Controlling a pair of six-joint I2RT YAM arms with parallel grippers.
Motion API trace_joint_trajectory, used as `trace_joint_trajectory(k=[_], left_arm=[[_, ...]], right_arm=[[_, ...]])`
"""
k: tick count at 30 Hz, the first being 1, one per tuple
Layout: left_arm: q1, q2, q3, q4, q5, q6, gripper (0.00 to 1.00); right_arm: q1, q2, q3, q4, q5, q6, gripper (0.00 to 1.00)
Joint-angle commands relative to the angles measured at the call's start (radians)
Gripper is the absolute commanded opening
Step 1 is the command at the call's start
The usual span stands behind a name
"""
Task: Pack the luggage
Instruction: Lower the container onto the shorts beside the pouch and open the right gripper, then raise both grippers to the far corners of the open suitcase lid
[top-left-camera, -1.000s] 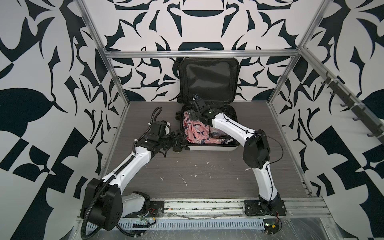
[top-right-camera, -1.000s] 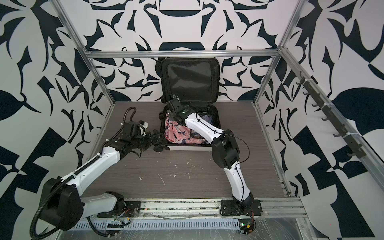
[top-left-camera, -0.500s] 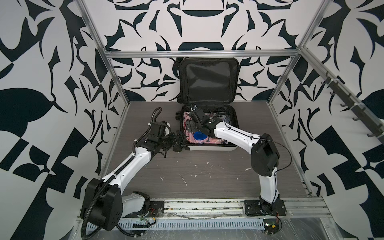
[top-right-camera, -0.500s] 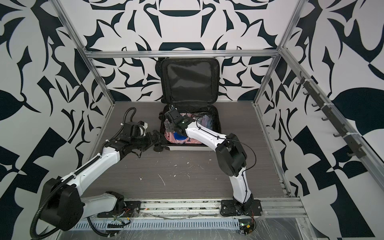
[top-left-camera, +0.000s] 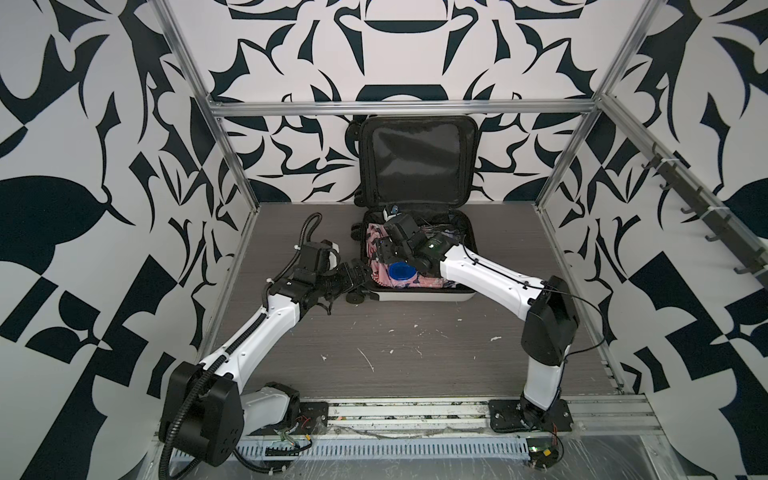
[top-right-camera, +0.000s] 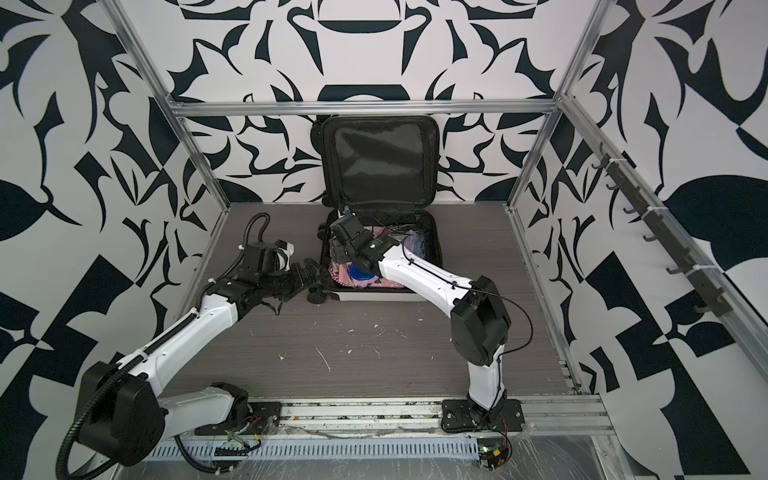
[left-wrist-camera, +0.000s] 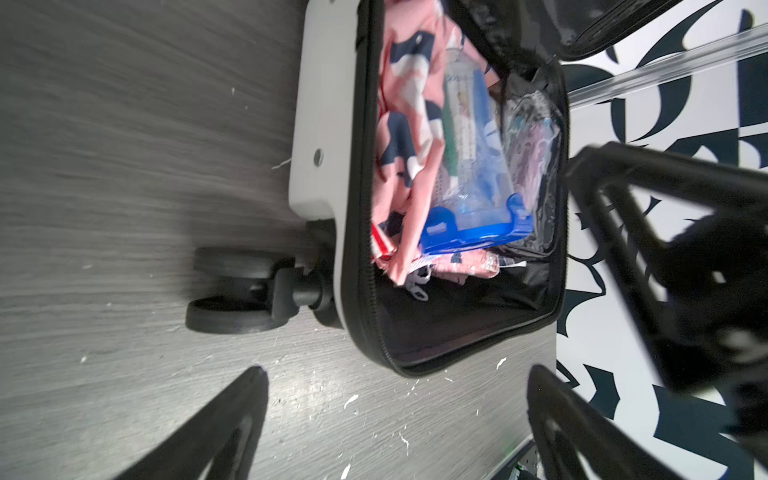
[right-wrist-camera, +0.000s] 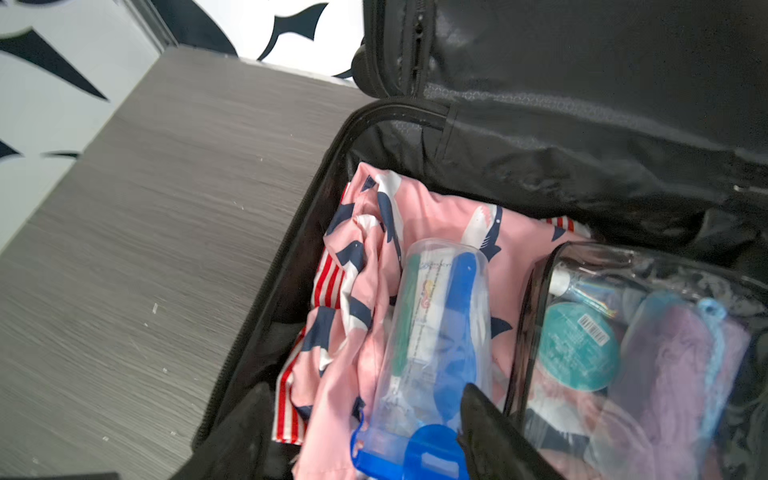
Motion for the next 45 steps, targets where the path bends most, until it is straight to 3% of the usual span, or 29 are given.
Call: trace_joint_trajectory(k=[1, 7, 15, 27, 32, 35, 39, 42, 45], left_arm=[[0.011, -0.027, 0.05, -0.021, -0.003, 0.018, 0.99], [0.086, -0.01, 0.13, -0.012, 0.064, 0.023, 0.99], [0.191, 0.004, 0.231, 0.143, 0.181, -0.027, 0.99], [0.192, -0.012, 0.321, 0.347, 0.147, 0.119, 0.99], [0.192, 0.016, 0.348, 0.4, 0.172, 0.167, 0.99], [0.194, 0.017, 0.254, 0.605, 0.153, 0.148, 0.99], [0.194, 0.016, 0.167, 0.725, 0.073, 0.127, 0.99], [0.194, 0.045, 0.194, 0.706, 0.071, 0.161, 0.99], [0.197, 0.149, 0.303, 0.6, 0.108, 0.169, 0.99]], right_arm=[[-0.002, -0.009, -0.036, -0.01, -0.011, 0.036, 0.67], [-0.002, -0.004, -0.131, 0.031, -0.009, 0.082, 0.64], [-0.002, 0.034, -0.115, 0.014, 0.0, 0.08, 0.61], [-0.028, -0.151, -0.012, -0.021, 0.069, -0.032, 0.88], [-0.099, -0.238, 0.003, -0.055, 0.081, -0.032, 0.95], [-0.157, -0.299, -0.021, -0.046, 0.075, -0.008, 1.0], [-0.256, -0.392, -0.133, 0.077, 0.039, 0.016, 1.0], [-0.346, -0.433, -0.182, 0.129, -0.079, 0.022, 1.0], [-0.435, -0.418, -0.136, 0.054, -0.165, 0.048, 1.0]])
